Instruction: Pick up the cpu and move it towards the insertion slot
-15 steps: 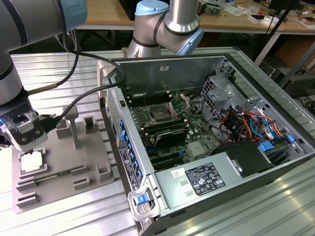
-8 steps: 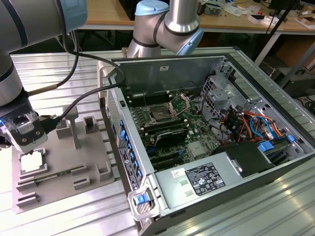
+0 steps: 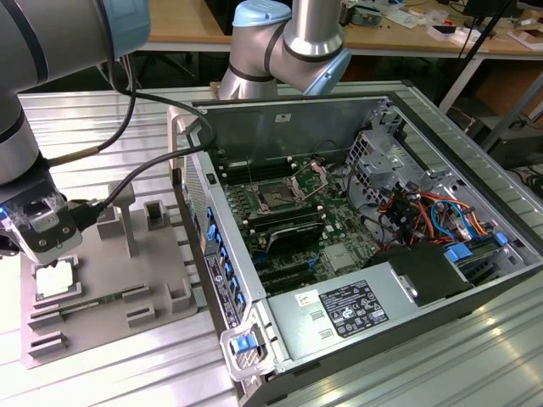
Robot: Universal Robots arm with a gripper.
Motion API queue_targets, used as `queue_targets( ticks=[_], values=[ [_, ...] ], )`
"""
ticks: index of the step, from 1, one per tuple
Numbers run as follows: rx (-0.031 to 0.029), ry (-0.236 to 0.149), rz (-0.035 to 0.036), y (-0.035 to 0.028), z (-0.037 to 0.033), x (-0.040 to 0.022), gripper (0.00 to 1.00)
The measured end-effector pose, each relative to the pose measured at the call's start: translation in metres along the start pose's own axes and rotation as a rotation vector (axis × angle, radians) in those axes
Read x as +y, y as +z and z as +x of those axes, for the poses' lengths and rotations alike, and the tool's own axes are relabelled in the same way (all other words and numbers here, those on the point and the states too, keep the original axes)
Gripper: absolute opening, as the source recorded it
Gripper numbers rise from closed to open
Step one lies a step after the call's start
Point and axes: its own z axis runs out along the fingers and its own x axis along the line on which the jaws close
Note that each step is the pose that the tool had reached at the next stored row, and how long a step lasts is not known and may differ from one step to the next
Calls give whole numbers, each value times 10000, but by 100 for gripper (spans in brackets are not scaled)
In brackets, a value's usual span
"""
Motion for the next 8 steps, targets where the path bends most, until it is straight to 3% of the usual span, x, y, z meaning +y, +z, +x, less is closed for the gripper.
queue_targets(
  ticks=[8],
  values=[
    [-1,0,-1,20,7,0,11]
  ],
)
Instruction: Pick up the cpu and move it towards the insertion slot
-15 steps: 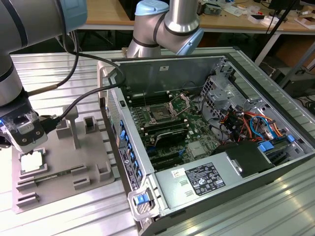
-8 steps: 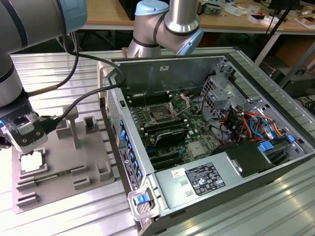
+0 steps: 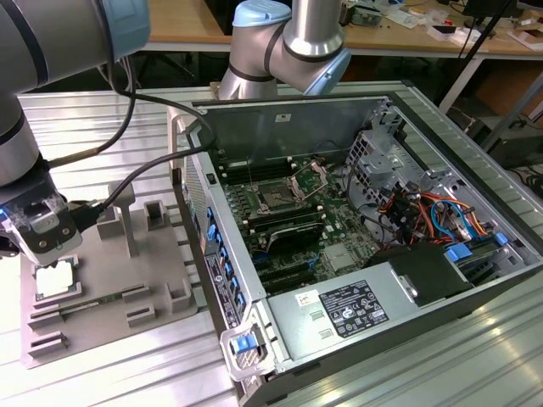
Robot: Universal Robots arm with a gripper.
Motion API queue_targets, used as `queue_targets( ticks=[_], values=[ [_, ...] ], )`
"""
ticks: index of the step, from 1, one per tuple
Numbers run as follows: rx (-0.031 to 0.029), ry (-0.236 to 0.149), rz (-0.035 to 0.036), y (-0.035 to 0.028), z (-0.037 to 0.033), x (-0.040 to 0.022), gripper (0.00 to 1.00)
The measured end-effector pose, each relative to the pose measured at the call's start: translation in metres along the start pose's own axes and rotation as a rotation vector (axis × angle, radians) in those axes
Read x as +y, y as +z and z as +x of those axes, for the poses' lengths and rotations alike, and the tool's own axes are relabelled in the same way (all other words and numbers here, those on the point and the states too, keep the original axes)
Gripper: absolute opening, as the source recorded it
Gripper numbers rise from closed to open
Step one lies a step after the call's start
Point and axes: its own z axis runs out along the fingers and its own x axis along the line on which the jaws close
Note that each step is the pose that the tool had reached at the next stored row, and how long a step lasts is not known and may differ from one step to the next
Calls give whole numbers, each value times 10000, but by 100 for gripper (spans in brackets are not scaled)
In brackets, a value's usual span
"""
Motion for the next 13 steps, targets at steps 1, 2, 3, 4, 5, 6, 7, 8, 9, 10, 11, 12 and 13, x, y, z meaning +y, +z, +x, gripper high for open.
queue_targets(
  ticks=[1,2,3,4,5,6,7,8,9,10,11,12,13],
  values=[
    [0,-1,0,3,2,0,11],
    [1,-1,1,6,3,-1,11],
    [3,-1,2,9,4,-1,11],
    [3,0,2,14,4,-1,11],
    [2,0,1,16,4,-1,11],
    [2,0,1,19,4,-1,11],
    [2,-1,1,23,4,-1,11],
    [1,-1,1,26,4,-1,11],
    [2,0,1,30,4,-1,11],
    [2,0,1,32,4,-1,11],
    [2,0,1,34,4,-2,11],
    [1,0,1,36,4,-2,11],
    [2,0,1,38,4,-2,11]
  ],
)
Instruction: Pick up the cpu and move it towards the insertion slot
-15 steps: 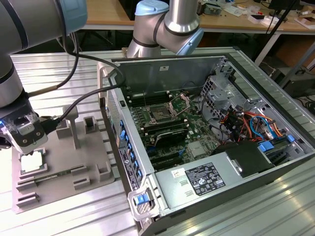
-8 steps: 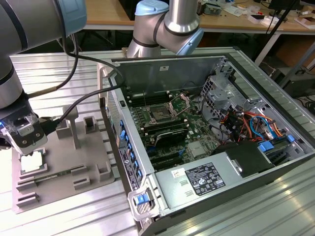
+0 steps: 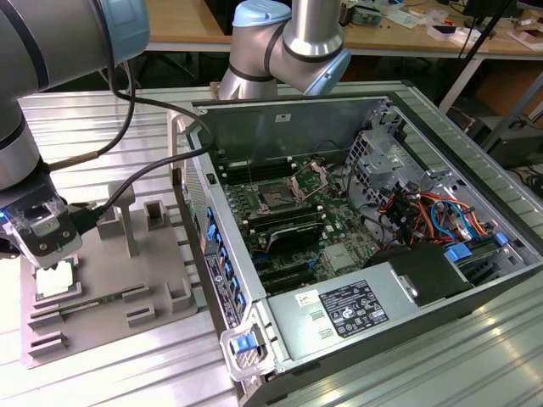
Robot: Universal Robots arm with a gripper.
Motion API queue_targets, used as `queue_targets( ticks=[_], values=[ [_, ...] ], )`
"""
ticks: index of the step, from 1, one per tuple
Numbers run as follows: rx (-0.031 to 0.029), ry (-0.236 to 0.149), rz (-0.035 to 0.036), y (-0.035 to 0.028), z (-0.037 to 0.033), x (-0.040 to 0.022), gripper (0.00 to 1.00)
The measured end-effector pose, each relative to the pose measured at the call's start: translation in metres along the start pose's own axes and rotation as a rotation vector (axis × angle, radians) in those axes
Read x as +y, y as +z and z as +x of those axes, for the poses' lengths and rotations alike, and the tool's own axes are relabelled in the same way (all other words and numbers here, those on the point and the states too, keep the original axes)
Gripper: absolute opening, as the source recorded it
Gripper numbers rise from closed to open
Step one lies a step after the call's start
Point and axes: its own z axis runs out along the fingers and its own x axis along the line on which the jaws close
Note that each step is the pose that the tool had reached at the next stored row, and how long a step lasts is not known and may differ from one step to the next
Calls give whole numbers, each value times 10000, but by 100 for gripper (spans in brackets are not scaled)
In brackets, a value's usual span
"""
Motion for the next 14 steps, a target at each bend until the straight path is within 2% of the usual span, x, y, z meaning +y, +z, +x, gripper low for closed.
queue_targets(
  ticks=[14],
  values=[
    [0,-1,0,34,0,-2,11]
  ],
)
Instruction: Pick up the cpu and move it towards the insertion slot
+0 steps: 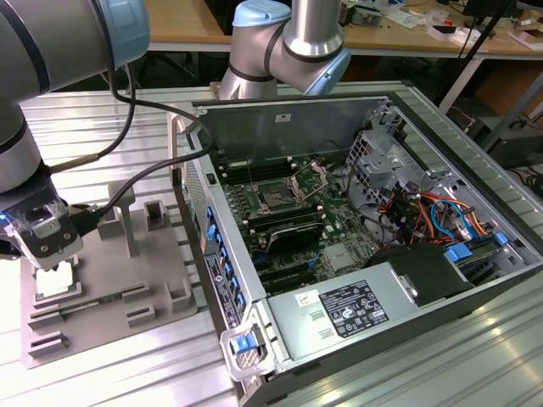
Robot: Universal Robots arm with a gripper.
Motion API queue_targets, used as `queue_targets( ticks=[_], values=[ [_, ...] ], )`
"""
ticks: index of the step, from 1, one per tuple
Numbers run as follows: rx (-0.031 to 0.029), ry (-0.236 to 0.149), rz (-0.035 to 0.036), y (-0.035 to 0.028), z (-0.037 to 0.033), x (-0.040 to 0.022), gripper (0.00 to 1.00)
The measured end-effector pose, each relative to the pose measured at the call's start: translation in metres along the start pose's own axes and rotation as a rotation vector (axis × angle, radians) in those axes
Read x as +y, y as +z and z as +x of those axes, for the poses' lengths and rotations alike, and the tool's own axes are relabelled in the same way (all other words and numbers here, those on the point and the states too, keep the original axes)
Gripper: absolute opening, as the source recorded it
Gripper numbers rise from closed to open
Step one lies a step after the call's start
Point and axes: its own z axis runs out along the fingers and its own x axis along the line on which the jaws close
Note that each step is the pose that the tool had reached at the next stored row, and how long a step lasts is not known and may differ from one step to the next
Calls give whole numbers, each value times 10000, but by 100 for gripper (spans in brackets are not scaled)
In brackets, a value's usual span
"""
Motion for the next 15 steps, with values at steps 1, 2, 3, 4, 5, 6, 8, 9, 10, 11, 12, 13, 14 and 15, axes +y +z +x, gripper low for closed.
queue_targets(
  ticks=[1,2,3,4,5,6,8,9,10,11,12,13,14,15],
  values=[
    [0,0,0,1,0,0,11],
    [1,0,-1,3,0,0,11],
    [0,0,0,4,0,0,11],
    [0,1,0,6,0,0,11],
    [0,1,0,8,0,0,11],
    [0,0,0,11,0,0,11],
    [1,0,0,16,0,-1,11],
    [1,0,0,18,0,-1,11],
    [1,0,0,22,0,-1,11],
    [0,0,-1,27,0,-1,11],
    [0,0,-1,30,0,-1,11],
    [1,1,0,32,1,-1,11],
    [0,1,0,38,3,-1,11],
    [-1,0,-1,46,4,-2,11]
  ],
)
